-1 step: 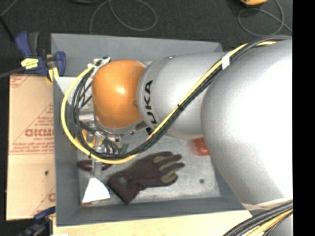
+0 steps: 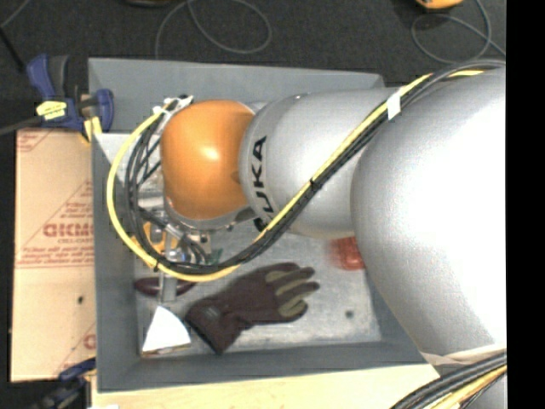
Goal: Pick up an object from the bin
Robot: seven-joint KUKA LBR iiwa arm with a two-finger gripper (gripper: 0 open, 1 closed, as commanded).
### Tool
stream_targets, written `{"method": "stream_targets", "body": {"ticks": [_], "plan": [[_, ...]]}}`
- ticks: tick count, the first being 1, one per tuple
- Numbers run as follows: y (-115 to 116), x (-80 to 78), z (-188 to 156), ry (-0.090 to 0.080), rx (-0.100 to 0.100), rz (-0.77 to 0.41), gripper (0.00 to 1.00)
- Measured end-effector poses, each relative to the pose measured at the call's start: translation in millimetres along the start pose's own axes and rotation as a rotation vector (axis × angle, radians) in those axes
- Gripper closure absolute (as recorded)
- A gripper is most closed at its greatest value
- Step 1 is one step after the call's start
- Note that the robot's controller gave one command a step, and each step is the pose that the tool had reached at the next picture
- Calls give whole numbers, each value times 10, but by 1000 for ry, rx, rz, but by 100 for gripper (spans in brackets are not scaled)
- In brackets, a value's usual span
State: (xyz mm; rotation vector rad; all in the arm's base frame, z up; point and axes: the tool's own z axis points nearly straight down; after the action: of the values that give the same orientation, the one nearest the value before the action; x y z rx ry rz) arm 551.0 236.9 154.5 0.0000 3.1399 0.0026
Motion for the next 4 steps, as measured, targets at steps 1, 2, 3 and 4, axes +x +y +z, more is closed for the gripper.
{"method": "stream_targets", "body": {"ticks": [1, 2, 3, 4], "plan": [[-409, 133, 212, -1, -2, 21, 0], [-725, 88, 464, 1, 2, 193, 0], [-836, 237, 525, 0, -1, 307, 0], [-1020, 256, 577, 0, 1, 145, 0]]}}
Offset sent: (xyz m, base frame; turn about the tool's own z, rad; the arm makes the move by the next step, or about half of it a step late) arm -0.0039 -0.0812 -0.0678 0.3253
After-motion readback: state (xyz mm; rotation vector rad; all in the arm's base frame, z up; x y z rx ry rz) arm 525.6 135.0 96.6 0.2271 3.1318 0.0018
